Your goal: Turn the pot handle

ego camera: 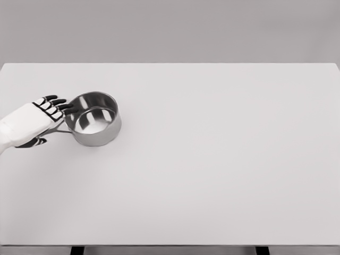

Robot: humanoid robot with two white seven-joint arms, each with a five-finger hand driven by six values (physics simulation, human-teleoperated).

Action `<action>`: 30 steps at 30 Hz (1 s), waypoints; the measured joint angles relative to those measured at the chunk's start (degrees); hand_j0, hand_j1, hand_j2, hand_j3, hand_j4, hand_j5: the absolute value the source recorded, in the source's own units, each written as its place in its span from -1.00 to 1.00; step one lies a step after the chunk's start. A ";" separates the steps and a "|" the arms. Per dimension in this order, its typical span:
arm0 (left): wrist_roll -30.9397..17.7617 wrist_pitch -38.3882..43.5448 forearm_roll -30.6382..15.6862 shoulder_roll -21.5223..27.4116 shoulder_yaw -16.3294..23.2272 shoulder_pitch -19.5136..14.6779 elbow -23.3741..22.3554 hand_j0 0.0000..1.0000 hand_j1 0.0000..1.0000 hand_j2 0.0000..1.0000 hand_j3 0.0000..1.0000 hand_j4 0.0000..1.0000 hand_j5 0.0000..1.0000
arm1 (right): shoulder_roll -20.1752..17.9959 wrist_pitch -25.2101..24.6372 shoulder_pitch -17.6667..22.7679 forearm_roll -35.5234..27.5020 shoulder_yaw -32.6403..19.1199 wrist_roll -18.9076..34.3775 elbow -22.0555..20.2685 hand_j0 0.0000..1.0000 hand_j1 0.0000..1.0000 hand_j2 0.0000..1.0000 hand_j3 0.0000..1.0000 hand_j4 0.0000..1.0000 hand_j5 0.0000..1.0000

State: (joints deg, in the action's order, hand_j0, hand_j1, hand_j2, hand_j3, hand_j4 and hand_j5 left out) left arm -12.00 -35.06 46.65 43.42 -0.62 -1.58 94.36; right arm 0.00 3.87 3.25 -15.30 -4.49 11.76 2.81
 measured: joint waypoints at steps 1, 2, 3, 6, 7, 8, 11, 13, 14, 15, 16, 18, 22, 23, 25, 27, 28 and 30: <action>0.00 0.00 -0.01 0.06 -0.02 -0.35 -0.33 1.00 1.00 1.00 1.00 1.00 1.00 | 0.00 0.00 0.00 0.00 0.00 0.00 0.00 1.00 1.00 1.00 1.00 1.00 1.00; 0.00 0.00 0.00 0.10 -0.04 -0.44 -0.72 1.00 1.00 1.00 1.00 1.00 1.00 | 0.00 0.00 0.00 0.00 0.00 0.00 0.00 1.00 1.00 1.00 1.00 1.00 1.00; 0.01 0.00 0.00 0.13 -0.05 -0.53 -1.11 1.00 1.00 1.00 1.00 1.00 1.00 | 0.00 0.00 0.00 0.00 0.00 0.00 0.00 1.00 1.00 1.00 1.00 1.00 1.00; 0.01 0.00 0.03 0.35 -0.02 -1.67 -2.52 1.00 1.00 1.00 1.00 1.00 1.00 | 0.00 0.00 0.00 0.00 0.00 0.00 0.00 1.00 1.00 1.00 1.00 1.00 1.00; 0.01 0.00 0.04 0.41 -0.03 -1.76 -2.97 1.00 1.00 1.00 1.00 1.00 1.00 | 0.00 0.00 0.00 0.00 0.00 0.00 0.00 1.00 1.00 1.00 1.00 1.00 1.00; 0.01 0.00 0.04 0.45 -0.04 -2.46 -3.30 1.00 1.00 1.00 1.00 1.00 1.00 | 0.00 0.00 0.00 0.00 0.00 0.00 0.00 1.00 1.00 1.00 1.00 1.00 1.00; 0.00 0.00 0.05 0.52 -0.03 -3.43 -4.53 1.00 1.00 1.00 1.00 1.00 1.00 | 0.00 0.01 0.00 0.00 0.00 0.00 0.00 1.00 1.00 1.00 1.00 1.00 1.00; 0.00 0.00 0.08 0.54 0.00 -3.52 -5.46 1.00 1.00 1.00 1.00 1.00 1.00 | 0.00 0.01 0.00 0.00 0.00 0.00 0.00 1.00 1.00 1.00 1.00 1.00 1.00; 0.00 0.00 0.10 0.54 0.00 -3.87 -5.83 1.00 1.00 1.00 1.00 1.00 1.00 | 0.00 0.00 0.00 0.00 0.00 0.00 0.00 1.00 1.00 1.00 1.00 1.00 1.00; 0.01 0.00 0.13 0.54 0.00 -4.31 -6.21 1.00 1.00 1.00 1.00 1.00 1.00 | 0.00 0.00 0.00 0.00 0.00 0.00 0.00 1.00 1.00 1.00 1.00 1.00 1.00; 0.01 0.00 0.19 0.52 0.01 -4.57 -6.64 1.00 1.00 1.00 1.00 1.00 1.00 | 0.00 0.00 0.00 0.00 0.00 0.00 -0.01 1.00 1.00 1.00 1.00 1.00 1.00; 0.01 0.00 0.30 0.48 0.07 -5.10 -7.62 1.00 1.00 1.00 1.00 1.00 1.00 | 0.00 0.00 0.00 0.00 0.00 0.00 0.00 1.00 1.00 1.00 1.00 1.00 1.00; 0.00 0.00 0.49 0.40 0.34 -5.19 -9.14 1.00 1.00 1.00 1.00 1.00 1.00 | 0.00 0.01 0.00 0.00 0.00 0.00 0.00 1.00 1.00 1.00 1.00 1.00 1.00; -0.01 0.00 0.50 0.40 0.37 -5.27 -9.32 1.00 1.00 1.00 1.00 1.00 1.00 | 0.00 0.00 0.00 0.00 0.00 0.00 0.00 1.00 1.00 1.00 1.00 1.00 1.00; -0.01 0.00 0.52 0.38 0.44 -5.63 -9.60 1.00 1.00 1.00 1.00 1.00 1.00 | 0.00 0.00 0.00 0.00 0.00 0.00 0.00 1.00 1.00 1.00 1.00 1.00 1.00; -0.01 0.00 0.53 0.36 0.49 -5.63 -9.75 1.00 1.00 1.00 1.00 1.00 1.00 | 0.00 0.01 0.00 0.00 0.00 0.00 0.00 1.00 1.00 1.00 1.00 1.00 1.00; 0.00 0.00 0.52 0.34 0.51 -5.80 -9.84 1.00 1.00 1.00 1.00 1.00 1.00 | 0.00 0.00 0.00 0.00 0.00 0.00 0.00 1.00 1.00 1.00 1.00 1.00 1.00; -0.01 0.00 0.50 0.25 0.60 -6.68 -10.35 1.00 1.00 1.00 1.00 1.00 1.00 | 0.00 0.00 0.00 0.00 0.00 0.00 0.00 1.00 1.00 1.00 1.00 1.00 1.00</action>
State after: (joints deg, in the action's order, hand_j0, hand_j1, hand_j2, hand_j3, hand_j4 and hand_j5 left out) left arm -12.00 -35.05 47.14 43.67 -0.01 -8.26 84.02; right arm 0.00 3.88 3.25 -15.30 -4.49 11.76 2.81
